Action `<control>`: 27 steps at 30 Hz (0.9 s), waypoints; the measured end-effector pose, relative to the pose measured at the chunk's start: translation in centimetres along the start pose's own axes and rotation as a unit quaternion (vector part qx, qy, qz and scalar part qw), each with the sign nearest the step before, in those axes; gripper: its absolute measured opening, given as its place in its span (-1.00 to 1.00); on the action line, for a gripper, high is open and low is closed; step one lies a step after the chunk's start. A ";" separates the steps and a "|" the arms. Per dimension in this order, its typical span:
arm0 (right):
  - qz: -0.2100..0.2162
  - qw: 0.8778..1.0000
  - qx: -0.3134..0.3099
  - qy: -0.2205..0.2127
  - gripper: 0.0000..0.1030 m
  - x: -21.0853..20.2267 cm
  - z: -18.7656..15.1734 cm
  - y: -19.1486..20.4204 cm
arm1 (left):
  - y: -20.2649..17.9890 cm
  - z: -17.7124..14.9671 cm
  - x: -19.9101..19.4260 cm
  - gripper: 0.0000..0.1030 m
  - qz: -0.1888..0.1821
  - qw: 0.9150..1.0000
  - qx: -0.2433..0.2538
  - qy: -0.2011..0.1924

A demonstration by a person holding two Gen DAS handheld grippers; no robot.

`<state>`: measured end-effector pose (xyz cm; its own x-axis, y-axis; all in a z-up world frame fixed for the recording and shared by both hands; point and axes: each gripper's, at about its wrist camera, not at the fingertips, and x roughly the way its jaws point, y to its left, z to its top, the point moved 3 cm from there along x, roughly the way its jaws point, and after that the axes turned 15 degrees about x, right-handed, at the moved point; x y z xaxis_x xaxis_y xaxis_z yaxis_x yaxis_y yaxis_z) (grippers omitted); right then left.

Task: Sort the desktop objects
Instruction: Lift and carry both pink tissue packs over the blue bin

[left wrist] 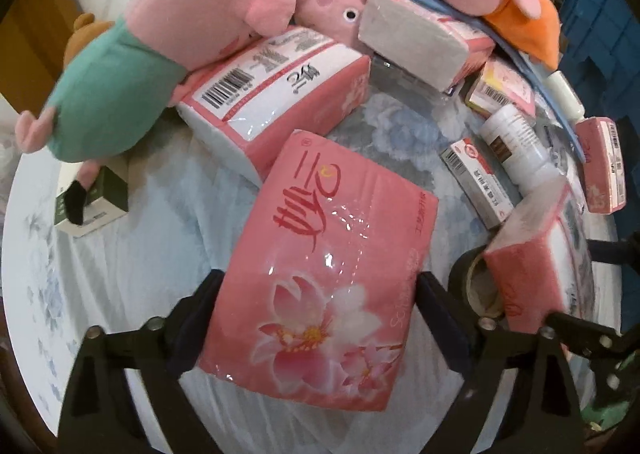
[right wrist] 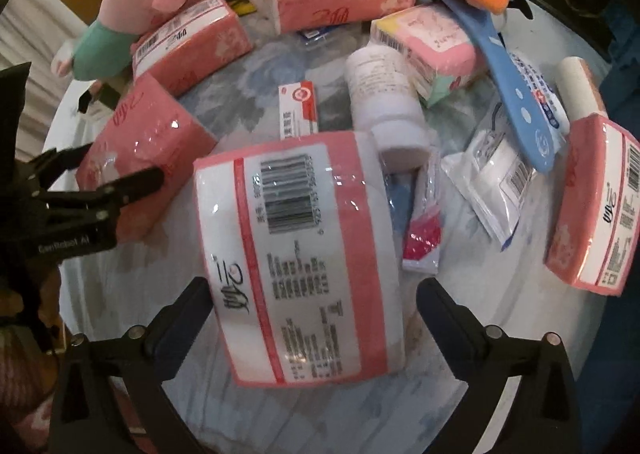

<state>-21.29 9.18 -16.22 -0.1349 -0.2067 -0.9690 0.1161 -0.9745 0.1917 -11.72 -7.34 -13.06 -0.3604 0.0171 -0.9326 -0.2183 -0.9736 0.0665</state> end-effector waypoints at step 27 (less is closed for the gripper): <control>0.015 0.951 0.042 -0.305 0.55 -22.8 -6.7 -2.2 | -5.5 2.5 -18.6 0.71 0.036 0.968 0.066 -0.238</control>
<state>-11.83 16.65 4.40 -0.6824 -0.2207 -0.6969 0.0530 -0.9658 0.2539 -6.08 -1.74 4.82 -0.7496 0.0831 -0.6566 -0.2797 -0.9389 0.2006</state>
